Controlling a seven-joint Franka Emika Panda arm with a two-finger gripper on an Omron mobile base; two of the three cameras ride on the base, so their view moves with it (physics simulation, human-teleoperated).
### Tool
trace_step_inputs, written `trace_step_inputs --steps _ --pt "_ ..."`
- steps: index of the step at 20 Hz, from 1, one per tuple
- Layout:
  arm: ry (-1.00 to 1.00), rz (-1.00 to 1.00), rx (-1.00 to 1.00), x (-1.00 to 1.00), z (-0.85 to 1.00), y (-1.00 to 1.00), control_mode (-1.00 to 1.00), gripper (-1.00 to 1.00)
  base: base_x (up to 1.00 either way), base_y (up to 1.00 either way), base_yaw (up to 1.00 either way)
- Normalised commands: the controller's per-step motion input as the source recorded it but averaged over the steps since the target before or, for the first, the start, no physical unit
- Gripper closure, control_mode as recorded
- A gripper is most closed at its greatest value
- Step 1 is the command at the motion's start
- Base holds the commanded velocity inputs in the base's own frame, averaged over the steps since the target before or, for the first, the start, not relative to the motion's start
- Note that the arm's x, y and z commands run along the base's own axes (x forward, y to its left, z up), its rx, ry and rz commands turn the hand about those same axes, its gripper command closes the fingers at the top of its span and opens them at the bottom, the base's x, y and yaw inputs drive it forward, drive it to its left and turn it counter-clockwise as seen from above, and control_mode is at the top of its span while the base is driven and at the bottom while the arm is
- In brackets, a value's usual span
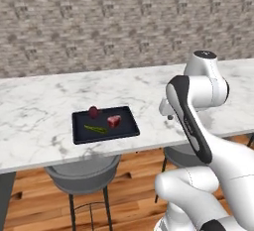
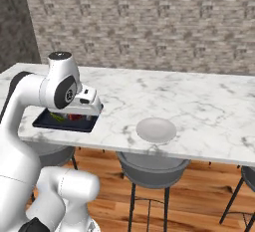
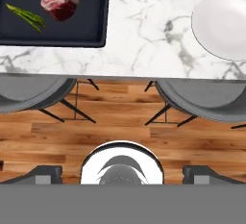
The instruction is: Create a steak meal by picking up the steak and asparagus from the tray and placing them on the plate. Leave the beet on the tray.
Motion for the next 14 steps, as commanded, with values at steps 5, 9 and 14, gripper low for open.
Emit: trace_step_inputs --steps 5,9,14 --pt "0.00 0.00 0.00 0.00 0.00 0.00 1.00 -1.00 0.15 -0.37 0.00" --pt "0.00 0.00 0.00 0.00 0.00 0.00 1.00 -1.00 0.30 -0.33 0.00" --pt "0.00 0.00 0.00 0.00 0.00 0.00 1.00 -1.00 0.45 -0.32 0.00"
